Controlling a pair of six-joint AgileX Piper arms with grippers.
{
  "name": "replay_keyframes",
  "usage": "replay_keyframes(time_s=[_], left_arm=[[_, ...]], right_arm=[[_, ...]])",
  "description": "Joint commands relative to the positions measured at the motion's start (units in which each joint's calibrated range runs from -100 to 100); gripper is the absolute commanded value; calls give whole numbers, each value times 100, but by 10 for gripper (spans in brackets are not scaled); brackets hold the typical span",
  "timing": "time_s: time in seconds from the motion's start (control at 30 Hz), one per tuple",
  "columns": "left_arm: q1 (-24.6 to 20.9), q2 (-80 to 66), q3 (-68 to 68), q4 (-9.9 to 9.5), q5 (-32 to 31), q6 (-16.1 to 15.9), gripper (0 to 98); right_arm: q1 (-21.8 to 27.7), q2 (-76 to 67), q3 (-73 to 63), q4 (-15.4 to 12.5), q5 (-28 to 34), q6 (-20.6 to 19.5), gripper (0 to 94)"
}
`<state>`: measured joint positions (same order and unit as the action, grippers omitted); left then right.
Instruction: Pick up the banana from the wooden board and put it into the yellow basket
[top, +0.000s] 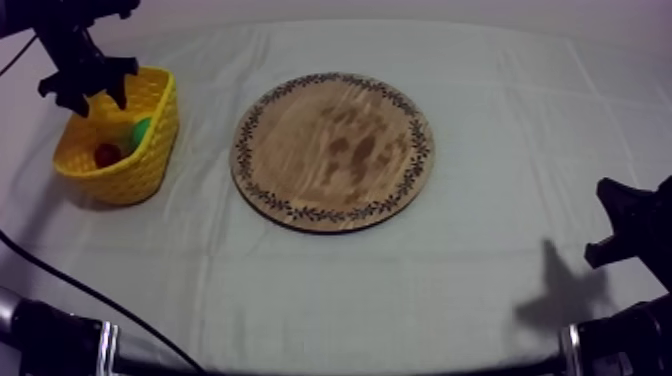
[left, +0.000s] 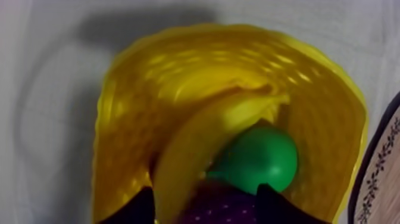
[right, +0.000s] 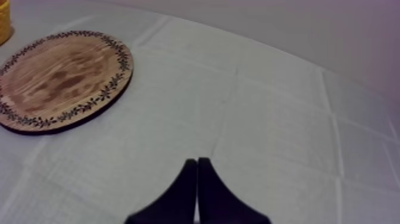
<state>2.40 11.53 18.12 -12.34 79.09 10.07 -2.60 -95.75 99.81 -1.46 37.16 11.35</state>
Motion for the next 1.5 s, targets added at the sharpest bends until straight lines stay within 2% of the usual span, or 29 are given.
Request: replay_keyframes(time_s=[0.0,0.27,0.4,0.53,0.67,0.77,0.9,1.0,1.27,1.47], left_arm=[[-6,-66,63,6,-1,-54,703],[-35,-510,219,-14,-173,-119,684],[-79,-896,250,-63,-757,-77,630],[-113,-1457,409,-110,-1439,-98,530],[-43,-2174,794,-184,-1803,-118,455],[52,-2772,1153,-197,-1949,-159,359],[243,-3630,1586,-206,-1997,-161,128],[364,-4305,1889,-193,-2007,-148,45],[432,-6096,2926,-127,-2556,-141,3],[269,-7567,3900,146,-2919,-443,0]], right_arm=[[0,0,-3,2,1,1,3],[0,0,-3,2,1,-1,3],[0,0,-3,2,1,0,3],[0,0,-3,2,1,1,3],[0,0,-3,2,1,1,3],[0,0,-3,2,1,-1,3],[0,0,-3,2,1,0,3],[0,0,-3,2,1,1,3],[0,0,-3,2,1,1,3],[0,0,-3,2,1,1,3]])
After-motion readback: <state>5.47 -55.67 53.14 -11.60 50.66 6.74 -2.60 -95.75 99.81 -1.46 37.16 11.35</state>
